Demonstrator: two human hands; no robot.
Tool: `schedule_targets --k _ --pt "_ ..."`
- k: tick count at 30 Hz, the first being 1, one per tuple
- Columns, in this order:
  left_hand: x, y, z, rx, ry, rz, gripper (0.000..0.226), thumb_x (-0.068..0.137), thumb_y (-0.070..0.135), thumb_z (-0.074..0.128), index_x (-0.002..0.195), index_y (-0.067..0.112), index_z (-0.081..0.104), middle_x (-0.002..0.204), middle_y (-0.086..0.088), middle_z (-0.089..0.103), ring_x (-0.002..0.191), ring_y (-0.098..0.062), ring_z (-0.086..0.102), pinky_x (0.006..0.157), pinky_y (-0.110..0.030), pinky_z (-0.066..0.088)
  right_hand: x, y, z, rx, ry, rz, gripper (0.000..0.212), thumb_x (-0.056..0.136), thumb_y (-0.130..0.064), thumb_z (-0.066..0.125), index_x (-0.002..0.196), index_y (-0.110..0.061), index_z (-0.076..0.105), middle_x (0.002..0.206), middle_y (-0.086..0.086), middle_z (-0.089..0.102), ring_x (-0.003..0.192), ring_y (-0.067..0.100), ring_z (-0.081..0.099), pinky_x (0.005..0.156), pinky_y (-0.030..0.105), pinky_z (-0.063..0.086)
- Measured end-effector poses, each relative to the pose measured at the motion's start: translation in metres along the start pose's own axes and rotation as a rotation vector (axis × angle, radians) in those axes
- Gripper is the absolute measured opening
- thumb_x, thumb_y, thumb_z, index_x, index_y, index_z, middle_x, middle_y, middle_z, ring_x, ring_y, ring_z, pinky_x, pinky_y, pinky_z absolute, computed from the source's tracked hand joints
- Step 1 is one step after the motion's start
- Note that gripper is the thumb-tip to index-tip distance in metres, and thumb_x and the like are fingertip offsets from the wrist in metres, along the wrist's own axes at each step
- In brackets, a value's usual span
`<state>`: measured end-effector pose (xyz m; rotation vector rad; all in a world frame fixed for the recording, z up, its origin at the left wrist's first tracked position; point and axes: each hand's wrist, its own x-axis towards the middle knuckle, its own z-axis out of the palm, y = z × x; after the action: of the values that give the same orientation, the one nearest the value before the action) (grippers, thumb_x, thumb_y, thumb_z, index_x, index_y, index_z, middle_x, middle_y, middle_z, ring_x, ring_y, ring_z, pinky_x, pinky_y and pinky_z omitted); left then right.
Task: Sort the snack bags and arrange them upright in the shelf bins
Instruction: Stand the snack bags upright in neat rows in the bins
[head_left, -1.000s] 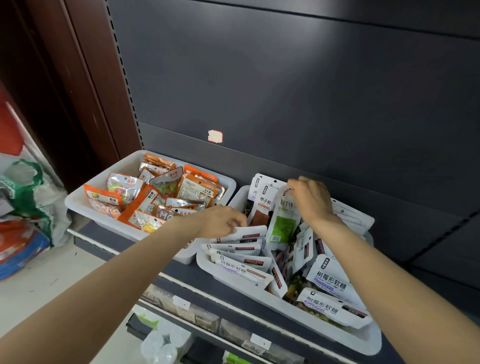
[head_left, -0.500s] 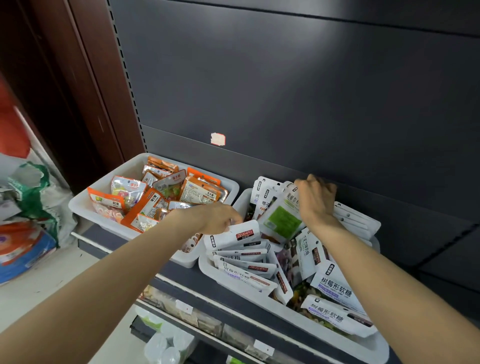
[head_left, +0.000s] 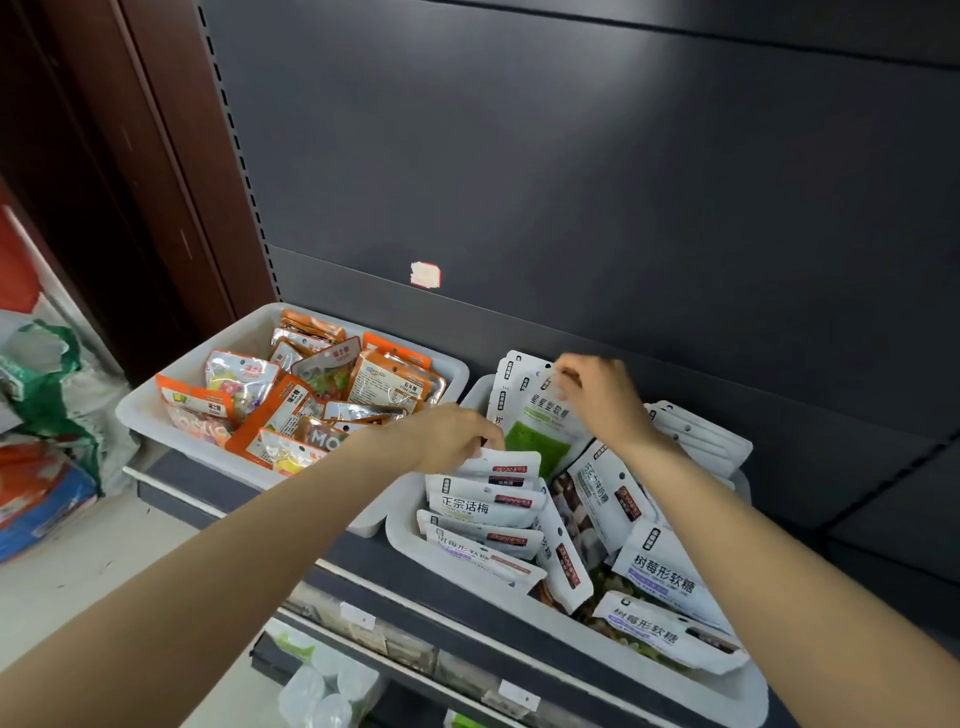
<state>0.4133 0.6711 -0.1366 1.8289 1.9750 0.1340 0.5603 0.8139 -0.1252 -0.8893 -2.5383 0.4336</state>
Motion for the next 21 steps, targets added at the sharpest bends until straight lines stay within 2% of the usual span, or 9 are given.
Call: schedule_targets --k 4,7,8,9,11,12,14,16,21 --pt "-0.002 -0.001 -0.002 -0.042 -0.053 0.033 0.033 0.096 0.002 0.040 0.114 0.017 0.063 0.117 -0.001 0.061 0.104 -0.017 0.055 0.095 -0.033 0.044 0.002 -0.011 -0.007 0.099 -0.030 0.049 0.044 0.093 -0.037 0.056 0.063 -0.004 0.054 0.070 0.009 0.069 0.070 0.026 0.063 0.070 0.034 0.048" --pt "-0.005 -0.002 -0.002 -0.060 -0.065 0.042 0.033 0.095 0.000 0.040 0.112 0.016 0.064 0.111 -0.001 0.062 0.103 -0.017 0.056 0.094 -0.033 0.044 0.000 -0.010 -0.008 0.098 -0.104 0.105 0.017 0.084 -0.015 0.068 0.071 -0.007 0.060 0.087 0.007 0.066 0.085 0.023 0.061 0.076 0.031 0.046" --pt "-0.006 -0.003 -0.002 -0.063 -0.065 0.039 0.033 0.095 0.000 0.041 0.112 0.016 0.064 0.113 -0.002 0.063 0.104 -0.018 0.057 0.095 -0.035 0.045 -0.002 -0.011 -0.010 0.103 -0.132 0.142 0.008 0.082 -0.011 0.070 0.080 -0.010 0.063 0.100 0.008 0.063 0.097 0.024 0.059 0.079 0.027 0.042" --pt "-0.007 -0.003 -0.002 -0.061 -0.065 0.036 0.033 0.095 0.000 0.041 0.112 0.016 0.063 0.115 -0.004 0.063 0.106 -0.018 0.057 0.095 -0.036 0.045 -0.003 -0.012 -0.013 0.115 -0.166 0.193 0.017 0.081 -0.010 0.070 0.096 -0.011 0.063 0.115 0.010 0.058 0.110 0.026 0.055 0.083 0.026 0.040" --pt "-0.010 -0.002 -0.002 -0.048 -0.056 0.023 0.033 0.095 0.001 0.041 0.115 0.016 0.063 0.117 -0.005 0.063 0.107 -0.019 0.057 0.095 -0.036 0.045 -0.005 -0.016 -0.021 0.141 -0.273 0.365 0.058 0.082 -0.010 0.070 0.134 -0.007 0.043 0.141 0.011 0.042 0.129 0.027 0.042 0.099 0.030 0.037" --pt "-0.011 -0.001 -0.002 -0.035 -0.038 0.013 0.033 0.096 0.001 0.041 0.116 0.017 0.062 0.118 -0.005 0.063 0.107 -0.020 0.057 0.095 -0.037 0.045 -0.006 -0.017 -0.025 0.121 -0.314 0.450 0.066 0.082 -0.011 0.071 0.138 -0.005 0.036 0.144 0.010 0.039 0.130 0.027 0.041 0.102 0.033 0.037" --pt "-0.012 0.002 0.000 0.002 0.022 -0.008 0.034 0.096 0.003 0.042 0.117 0.020 0.062 0.117 -0.004 0.064 0.104 -0.022 0.059 0.093 -0.040 0.047 -0.010 -0.017 -0.029 0.091 -0.348 0.543 0.051 0.081 -0.013 0.073 0.121 -0.004 0.043 0.134 0.012 0.046 0.114 0.024 0.050 0.090 0.033 0.044" --pt "-0.011 0.002 0.006 0.046 0.080 -0.046 0.035 0.096 0.005 0.043 0.120 0.024 0.060 0.116 -0.004 0.065 0.100 -0.023 0.060 0.089 -0.042 0.050 -0.017 -0.016 -0.030 0.120 -0.310 0.564 0.043 0.079 -0.012 0.074 0.111 -0.006 0.045 0.129 0.013 0.047 0.108 0.022 0.049 0.084 0.031 0.041" --pt "-0.012 0.008 0.016 0.042 0.130 -0.103 0.033 0.098 0.010 0.043 0.125 0.025 0.055 0.121 -0.008 0.062 0.096 -0.025 0.061 0.081 -0.035 0.052 -0.033 -0.012 -0.020 0.359 -0.182 0.578 0.063 0.073 -0.007 0.079 0.127 -0.003 0.047 0.127 0.006 0.053 0.117 0.023 0.053 0.095 0.033 0.044"
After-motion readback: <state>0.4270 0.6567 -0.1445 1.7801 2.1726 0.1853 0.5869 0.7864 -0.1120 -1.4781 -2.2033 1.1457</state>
